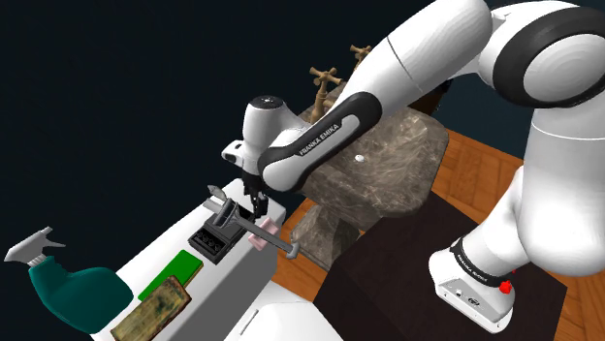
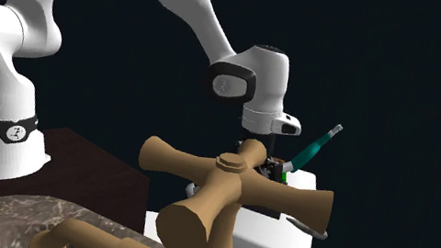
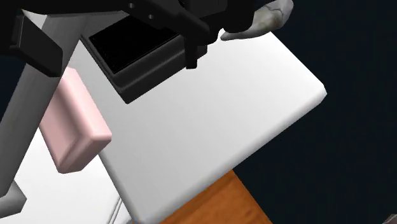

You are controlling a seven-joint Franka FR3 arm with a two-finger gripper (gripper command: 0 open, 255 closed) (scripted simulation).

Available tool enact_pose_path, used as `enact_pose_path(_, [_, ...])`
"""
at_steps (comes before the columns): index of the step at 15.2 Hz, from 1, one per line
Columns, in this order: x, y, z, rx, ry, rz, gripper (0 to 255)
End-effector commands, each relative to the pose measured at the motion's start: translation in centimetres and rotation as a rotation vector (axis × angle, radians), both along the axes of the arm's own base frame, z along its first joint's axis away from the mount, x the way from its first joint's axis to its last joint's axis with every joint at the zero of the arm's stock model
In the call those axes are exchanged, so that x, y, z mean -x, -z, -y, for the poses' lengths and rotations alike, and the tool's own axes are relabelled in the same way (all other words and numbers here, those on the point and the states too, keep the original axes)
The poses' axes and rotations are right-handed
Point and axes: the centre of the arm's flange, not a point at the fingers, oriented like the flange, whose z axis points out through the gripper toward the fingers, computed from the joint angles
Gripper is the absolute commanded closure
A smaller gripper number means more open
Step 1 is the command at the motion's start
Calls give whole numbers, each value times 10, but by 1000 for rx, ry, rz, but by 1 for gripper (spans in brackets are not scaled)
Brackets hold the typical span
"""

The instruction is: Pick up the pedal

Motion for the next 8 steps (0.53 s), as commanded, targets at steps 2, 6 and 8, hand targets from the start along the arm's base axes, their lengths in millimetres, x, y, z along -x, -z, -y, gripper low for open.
enact_pose_path(2, [2,16,-12,-5,-42,2,0])
enact_pose_path(6, [2,38,-12,-5,-42,2,0])
enact_pose_path(8, [2,51,-12,-5,-42,2,0])
